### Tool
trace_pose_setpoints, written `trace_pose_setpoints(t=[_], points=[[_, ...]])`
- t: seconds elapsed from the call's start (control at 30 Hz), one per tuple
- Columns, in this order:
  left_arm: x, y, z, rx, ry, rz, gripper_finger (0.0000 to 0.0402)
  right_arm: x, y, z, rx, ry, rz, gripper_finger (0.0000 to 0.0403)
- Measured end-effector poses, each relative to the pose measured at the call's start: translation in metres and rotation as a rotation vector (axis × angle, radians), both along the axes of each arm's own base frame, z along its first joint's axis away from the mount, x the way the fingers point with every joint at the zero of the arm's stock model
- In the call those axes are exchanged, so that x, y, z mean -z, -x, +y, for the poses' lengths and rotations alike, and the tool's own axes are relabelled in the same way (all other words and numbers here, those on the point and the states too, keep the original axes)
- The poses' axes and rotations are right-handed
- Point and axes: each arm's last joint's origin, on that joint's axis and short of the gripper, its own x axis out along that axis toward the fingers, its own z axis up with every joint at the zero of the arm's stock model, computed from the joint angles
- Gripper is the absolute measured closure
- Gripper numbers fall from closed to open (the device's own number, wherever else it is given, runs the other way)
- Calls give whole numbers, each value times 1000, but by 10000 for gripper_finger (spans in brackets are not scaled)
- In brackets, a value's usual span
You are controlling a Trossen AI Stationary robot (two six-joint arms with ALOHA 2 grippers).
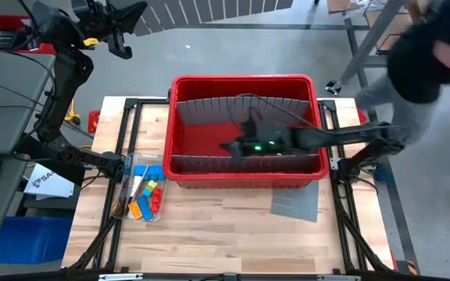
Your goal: Sort Items/Unsort Items
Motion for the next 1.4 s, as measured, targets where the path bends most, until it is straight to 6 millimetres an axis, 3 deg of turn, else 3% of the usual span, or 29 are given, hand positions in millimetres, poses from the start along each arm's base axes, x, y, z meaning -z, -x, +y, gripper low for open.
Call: trace_pose_setpoints(t=[0.1,0.23,0.43,0.53,0.7,0.9,1.13,1.4], points=[[-1,1,0,2,5,-8,401,5,-40,4,-88,-7,-26,403],[0,3,2,-18,18,-10,401,2,-92,22,-181,21,77,403],[0,2,3,-32,8,-10,401,-15,-144,22,-23,97,205,403],[1,2,3,-44,-16,-3,401,2,-163,23,26,67,173,403],[0,2,3,-51,-33,-4,401,36,-163,42,106,-61,200,403],[4,0,6,-63,-11,34,401,34,-160,61,88,-69,203,403],[10,-2,10,-62,50,75,401,48,-147,75,17,-123,390,403],[10,-2,10,-64,44,76,401,52,-120,134,-160,-183,607,403]])
